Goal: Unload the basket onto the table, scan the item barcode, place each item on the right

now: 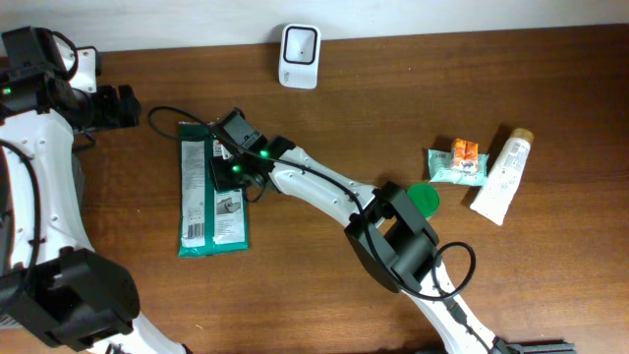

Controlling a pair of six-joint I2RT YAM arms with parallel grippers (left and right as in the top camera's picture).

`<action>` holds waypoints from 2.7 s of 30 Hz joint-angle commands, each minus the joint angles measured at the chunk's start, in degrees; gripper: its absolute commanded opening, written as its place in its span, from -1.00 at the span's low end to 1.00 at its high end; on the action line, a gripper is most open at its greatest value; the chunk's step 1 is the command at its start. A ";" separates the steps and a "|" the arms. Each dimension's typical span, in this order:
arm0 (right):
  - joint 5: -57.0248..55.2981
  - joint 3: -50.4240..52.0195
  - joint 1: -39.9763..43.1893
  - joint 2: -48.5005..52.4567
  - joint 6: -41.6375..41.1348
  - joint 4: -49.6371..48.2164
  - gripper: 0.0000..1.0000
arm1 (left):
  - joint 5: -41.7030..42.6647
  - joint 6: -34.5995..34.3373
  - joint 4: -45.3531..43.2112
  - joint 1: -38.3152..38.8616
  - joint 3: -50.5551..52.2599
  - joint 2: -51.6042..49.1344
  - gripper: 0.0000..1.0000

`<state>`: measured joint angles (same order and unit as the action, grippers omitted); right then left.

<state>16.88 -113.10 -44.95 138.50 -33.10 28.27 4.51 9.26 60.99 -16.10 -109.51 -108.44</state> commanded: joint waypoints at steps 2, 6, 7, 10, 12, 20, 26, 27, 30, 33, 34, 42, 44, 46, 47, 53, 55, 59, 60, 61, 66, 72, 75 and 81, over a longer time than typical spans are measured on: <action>-0.68 -0.70 -0.70 3.43 -1.33 -0.46 -0.86 | 0.63 0.72 -0.09 -0.31 -0.35 -0.35 0.98; -1.57 -0.70 -0.70 5.31 -1.46 1.46 -0.91 | 0.63 0.72 -0.09 -0.31 -0.35 -0.35 0.98; -3.04 -0.70 -0.70 5.31 -1.46 2.95 -0.92 | 0.63 0.72 -0.09 -0.31 -0.35 -0.35 0.98; -5.42 -0.72 0.04 5.27 -1.46 8.07 -0.91 | 0.63 0.72 -0.09 -0.31 -0.35 -0.35 0.98; -5.35 -0.74 1.42 5.20 -1.49 11.63 -0.91 | 0.63 0.72 -0.09 -0.31 -0.35 -0.35 0.98; -3.50 -1.01 8.55 3.17 6.91 23.19 -0.92 | 0.63 0.72 -0.09 -0.31 -0.35 -0.35 0.99; -1.03 -1.33 9.73 2.43 22.56 31.19 -0.91 | 0.63 0.72 -0.09 -0.31 -0.35 -0.35 0.99; -1.03 -1.75 9.81 2.21 23.76 32.63 -0.91 | 0.63 0.72 -0.09 -0.31 -0.35 -0.35 0.99; -0.83 -5.11 10.58 0.76 24.81 37.09 -0.91 | 0.63 0.72 -0.09 -0.33 -0.35 -0.35 0.98; -0.59 -11.19 11.69 -2.12 25.40 43.06 -0.76 | 0.63 0.72 -0.09 -0.31 -0.35 -0.35 0.98; -0.59 -13.60 12.20 -3.26 25.40 45.83 -0.67 | 0.63 0.72 -0.09 -0.31 -0.35 -0.35 0.98; 4.02 -21.66 21.44 -7.63 27.36 60.89 -0.23 | 17.29 -5.79 0.94 -0.31 -0.35 -0.35 0.98; 3.98 -21.20 23.91 -7.63 27.36 62.14 -0.22 | 18.32 -5.81 1.40 -0.31 -0.35 -0.35 0.98; 3.98 -20.13 25.51 -7.63 27.32 61.70 0.00 | 20.68 -5.81 1.70 -0.31 -0.33 -0.35 0.98; 4.09 -19.26 25.90 -7.63 27.32 61.44 0.02 | 20.79 -5.81 2.03 -0.17 -0.22 -0.48 0.98; 6.62 -9.90 25.09 -7.63 27.32 56.98 0.03 | 19.58 -5.79 2.10 -0.17 -0.22 -0.52 0.98; 8.04 -6.78 24.98 -7.63 27.32 55.23 0.03 | 20.15 -7.45 3.34 -0.20 -0.22 -0.52 0.67; 9.73 -1.75 24.72 -7.63 27.08 51.67 0.04 | 19.21 -8.39 6.80 2.75 1.77 -0.83 -0.64; 9.75 -1.25 24.63 -7.63 26.95 50.97 0.05 | 18.88 -8.39 6.78 3.54 2.60 -0.85 -0.86; 9.73 -1.09 24.46 -7.63 26.77 50.49 0.05 | 17.79 -8.39 6.54 4.81 3.98 -0.87 -1.00; 11.02 -1.07 23.21 -7.63 26.64 48.70 0.06 | 15.82 -5.27 1.49 10.88 12.46 -2.25 -1.00; 10.99 -1.05 22.73 -7.61 25.11 47.82 0.06 | 17.27 -4.37 -0.63 16.48 16.59 -7.06 -1.00; 11.02 -1.05 22.73 -7.61 25.11 47.80 0.06 | 23.80 0.98 -0.68 18.34 16.63 -9.53 -1.00; 11.04 -1.05 22.82 -7.58 25.14 47.67 0.04 | 24.90 1.25 -0.96 19.47 16.65 -13.94 -1.00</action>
<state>27.16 -114.50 -21.96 130.78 -7.77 76.18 26.74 8.60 60.34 3.46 -93.21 -119.66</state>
